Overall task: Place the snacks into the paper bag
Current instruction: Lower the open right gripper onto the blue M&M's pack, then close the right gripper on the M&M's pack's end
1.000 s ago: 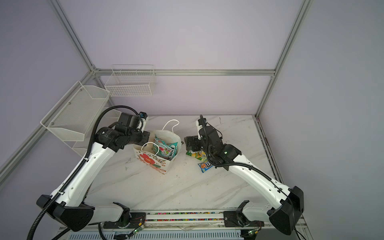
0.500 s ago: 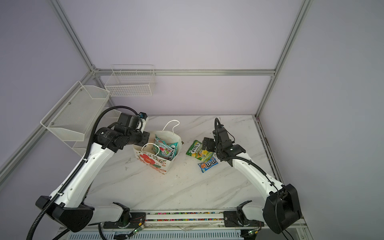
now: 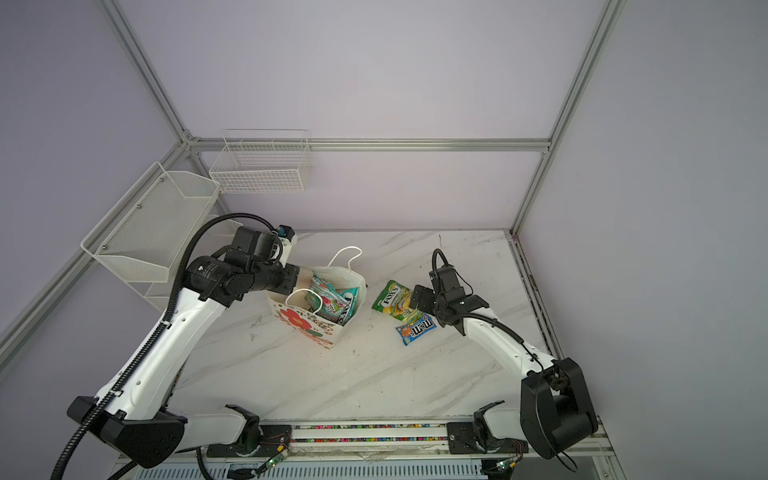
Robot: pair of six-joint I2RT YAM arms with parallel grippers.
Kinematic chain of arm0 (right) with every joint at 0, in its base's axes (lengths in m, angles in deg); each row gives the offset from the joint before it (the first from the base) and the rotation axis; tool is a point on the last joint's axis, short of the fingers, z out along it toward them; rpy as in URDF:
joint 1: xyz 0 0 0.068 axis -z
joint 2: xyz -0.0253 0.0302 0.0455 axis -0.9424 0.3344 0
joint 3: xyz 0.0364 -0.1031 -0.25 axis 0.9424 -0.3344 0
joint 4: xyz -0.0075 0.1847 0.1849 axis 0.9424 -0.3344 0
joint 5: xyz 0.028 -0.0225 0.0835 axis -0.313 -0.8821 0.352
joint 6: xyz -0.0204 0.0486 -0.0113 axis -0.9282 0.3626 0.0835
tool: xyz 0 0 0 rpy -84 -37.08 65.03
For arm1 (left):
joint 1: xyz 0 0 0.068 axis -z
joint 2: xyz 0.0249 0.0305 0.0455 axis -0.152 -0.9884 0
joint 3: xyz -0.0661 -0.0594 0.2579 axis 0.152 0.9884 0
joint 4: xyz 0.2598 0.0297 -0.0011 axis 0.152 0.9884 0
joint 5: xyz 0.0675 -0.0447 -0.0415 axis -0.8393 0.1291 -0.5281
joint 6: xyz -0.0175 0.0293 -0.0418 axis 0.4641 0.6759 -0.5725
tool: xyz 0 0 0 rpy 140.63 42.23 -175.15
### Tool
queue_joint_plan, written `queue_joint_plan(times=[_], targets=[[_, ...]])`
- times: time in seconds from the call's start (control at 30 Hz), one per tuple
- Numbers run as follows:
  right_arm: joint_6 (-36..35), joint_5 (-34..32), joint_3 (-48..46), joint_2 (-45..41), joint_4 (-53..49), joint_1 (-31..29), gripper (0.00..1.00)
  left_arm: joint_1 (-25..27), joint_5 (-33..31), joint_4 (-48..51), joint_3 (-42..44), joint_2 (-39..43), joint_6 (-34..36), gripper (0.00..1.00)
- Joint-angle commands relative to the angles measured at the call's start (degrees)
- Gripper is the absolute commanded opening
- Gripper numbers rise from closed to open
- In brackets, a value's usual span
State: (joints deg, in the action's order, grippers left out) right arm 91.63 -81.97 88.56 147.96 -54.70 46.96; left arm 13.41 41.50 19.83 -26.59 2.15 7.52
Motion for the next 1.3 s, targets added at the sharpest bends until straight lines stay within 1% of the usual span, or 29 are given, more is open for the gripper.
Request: queue_joint_plan(times=[0.0,0.13,0.17,0.47,0.63,0.97,1.27], targets=[[3.6,2.1,-1.4,0.9,0.1,0.2,0.97,0.1,2.6,-1.5,-4.7,2.2,-1.5,0.00],[5.3,2.0,-2.5,1.7,0.0,0.3,0.97,0.1,2.6,-1.5,-4.7,2.2,-1.7,0.00],[5.7,2.1,-2.7,3.3,0.0,0.2,0.97,0.1,2.5,-1.5,-4.7,2.2,-1.8,0.00],[6.8,2.5,-4.5,6.2,2.4,0.3,0.97,0.1,2.2,-1.4,-5.5,1.8,-1.7,0.00],[7.3,0.0,-4.3,7.1,2.8,0.2,0.97,0.2,1.6,-1.5,-5.3,1.4,-1.6,0.00],[7.2,-3.4,-3.7,11.4,3.5,-0.2,0.93,0.1,-1.4,-1.6,-4.4,-0.2,-0.4,0.00],[7.7,-6.4,-3.1,13.1,3.3,-4.0,0.84,-1.6,-1.6,-3.2,-3.4,-2.2,0.1,0.00]])
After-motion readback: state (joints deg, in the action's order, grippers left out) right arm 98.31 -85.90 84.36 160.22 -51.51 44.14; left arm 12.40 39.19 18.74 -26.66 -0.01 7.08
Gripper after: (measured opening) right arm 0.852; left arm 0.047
